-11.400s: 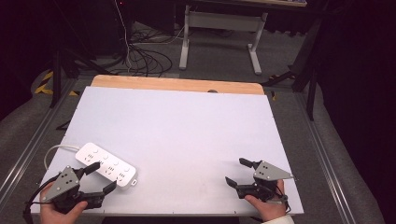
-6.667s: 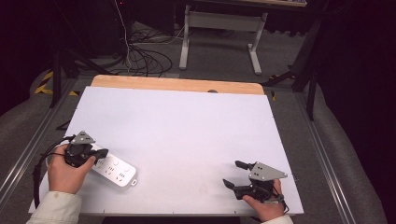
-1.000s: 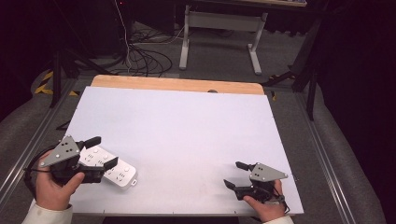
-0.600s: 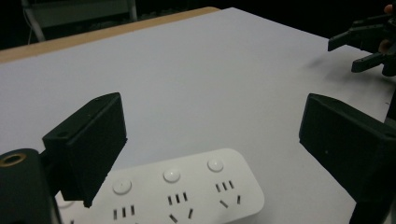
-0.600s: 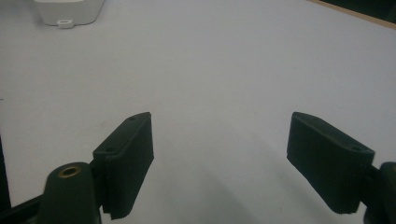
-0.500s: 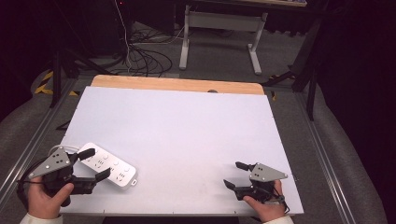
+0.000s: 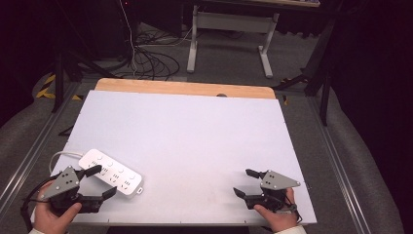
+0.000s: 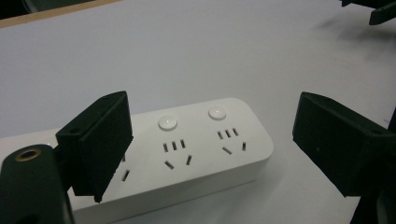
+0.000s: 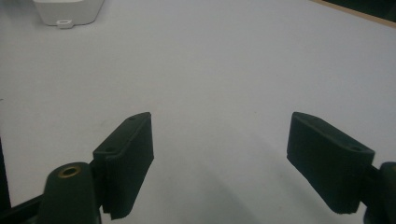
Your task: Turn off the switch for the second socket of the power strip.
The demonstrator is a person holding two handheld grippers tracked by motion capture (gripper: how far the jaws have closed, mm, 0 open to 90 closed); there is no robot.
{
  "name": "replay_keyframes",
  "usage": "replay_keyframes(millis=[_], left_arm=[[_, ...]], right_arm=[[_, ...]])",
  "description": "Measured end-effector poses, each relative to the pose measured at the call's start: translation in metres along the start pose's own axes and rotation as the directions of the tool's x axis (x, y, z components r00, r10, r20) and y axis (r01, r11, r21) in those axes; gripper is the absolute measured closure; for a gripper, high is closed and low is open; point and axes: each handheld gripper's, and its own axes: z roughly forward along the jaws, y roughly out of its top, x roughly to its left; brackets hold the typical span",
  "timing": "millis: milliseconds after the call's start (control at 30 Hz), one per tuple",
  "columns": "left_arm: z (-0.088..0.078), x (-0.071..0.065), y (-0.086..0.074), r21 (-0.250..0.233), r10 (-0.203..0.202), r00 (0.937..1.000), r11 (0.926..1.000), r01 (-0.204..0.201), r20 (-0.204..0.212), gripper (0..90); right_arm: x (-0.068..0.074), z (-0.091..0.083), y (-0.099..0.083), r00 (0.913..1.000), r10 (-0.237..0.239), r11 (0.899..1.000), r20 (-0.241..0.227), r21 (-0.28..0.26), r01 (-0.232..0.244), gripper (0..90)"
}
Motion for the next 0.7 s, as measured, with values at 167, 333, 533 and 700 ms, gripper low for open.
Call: replay_keyframes(millis=[167,333,533,700], left_arm=[[-0.004,0.001,-0.009,-0.021,-0.029,0.9995,0.9994,0.029,0.016,12.6],[-0.004,0.001,-0.016,-0.031,-0.055,0.9974,0.9981,0.053,-0.048,10.7],[-0.004,0.005,-0.019,-0.008,-0.069,0.9964,0.9976,0.069,-0.049,12.2],[-0.002,0.000,-0.014,0.009,0.002,0.9981,1.0000,-0.002,-0.062,11.8]], right_arm=[[0.000,0.000,0.000,1.0000,0.000,1.000,-0.003,-0.001,0.000,23.4],[0.000,0.000,0.000,1.0000,0.003,1.000,-0.002,0.000,-0.003,23.4],[0.000,0.000,0.000,1.0000,0.001,1.000,-0.004,-0.009,-0.001,22.6],[0.000,0.000,0.000,1.0000,0.002,1.000,-0.006,-0.010,-0.002,22.5]])
